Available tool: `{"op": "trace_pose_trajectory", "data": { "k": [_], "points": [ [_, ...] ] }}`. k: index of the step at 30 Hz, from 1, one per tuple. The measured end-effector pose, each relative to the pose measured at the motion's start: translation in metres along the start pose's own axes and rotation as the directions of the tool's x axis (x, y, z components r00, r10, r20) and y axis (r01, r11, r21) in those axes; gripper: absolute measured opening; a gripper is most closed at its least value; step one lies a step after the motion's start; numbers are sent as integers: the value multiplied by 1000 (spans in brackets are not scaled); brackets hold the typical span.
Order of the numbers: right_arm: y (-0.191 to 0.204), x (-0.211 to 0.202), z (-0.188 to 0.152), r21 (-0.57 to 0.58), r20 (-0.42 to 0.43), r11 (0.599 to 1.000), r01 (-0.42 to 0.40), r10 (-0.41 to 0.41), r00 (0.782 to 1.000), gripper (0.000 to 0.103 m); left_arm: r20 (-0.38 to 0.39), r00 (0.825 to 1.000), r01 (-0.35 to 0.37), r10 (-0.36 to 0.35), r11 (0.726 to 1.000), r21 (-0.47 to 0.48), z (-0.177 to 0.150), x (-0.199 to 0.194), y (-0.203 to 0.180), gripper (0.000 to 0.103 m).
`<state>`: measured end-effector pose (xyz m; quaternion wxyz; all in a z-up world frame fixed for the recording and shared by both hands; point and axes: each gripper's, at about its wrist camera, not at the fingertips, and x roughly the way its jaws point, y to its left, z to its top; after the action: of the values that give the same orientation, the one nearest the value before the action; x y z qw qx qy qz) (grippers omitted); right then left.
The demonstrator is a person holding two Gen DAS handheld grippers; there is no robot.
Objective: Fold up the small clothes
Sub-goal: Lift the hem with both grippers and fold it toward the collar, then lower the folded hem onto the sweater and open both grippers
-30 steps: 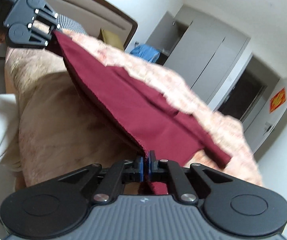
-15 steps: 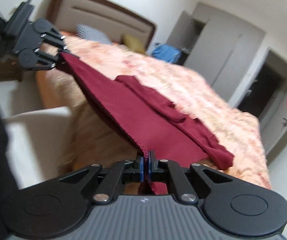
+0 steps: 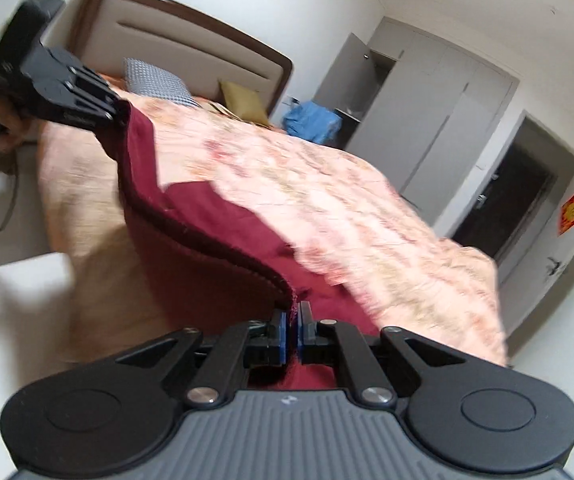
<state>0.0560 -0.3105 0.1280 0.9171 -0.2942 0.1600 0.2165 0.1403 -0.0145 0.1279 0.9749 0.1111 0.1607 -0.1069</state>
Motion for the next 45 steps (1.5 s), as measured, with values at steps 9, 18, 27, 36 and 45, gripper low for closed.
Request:
{"op": "trace_pose_trajectory", "data": {
  "k": [9,18,27,36,45],
  "points": [
    [-101,146,32,59,-77,998,17,-12,997,6,-239,971,32,-29,999,11,61,163,46,4],
    [-156,285,3,202,-220,979,-32,77,972,6,-405,904,113,-136,990,-82,34,313,74,4],
    [-166,345,-39,302,-265,950,-76,160,951,6,-460,867,142,-193,979,-143,2,367,80,9],
    [-179,354,-61,444,-256,894,-57,187,948,45,-497,840,127,-218,969,-211,2,377,112,80],
    [-223,345,-87,669,-210,743,-27,224,952,85,-452,819,98,-353,863,-495,1,369,173,99]
  ]
}}
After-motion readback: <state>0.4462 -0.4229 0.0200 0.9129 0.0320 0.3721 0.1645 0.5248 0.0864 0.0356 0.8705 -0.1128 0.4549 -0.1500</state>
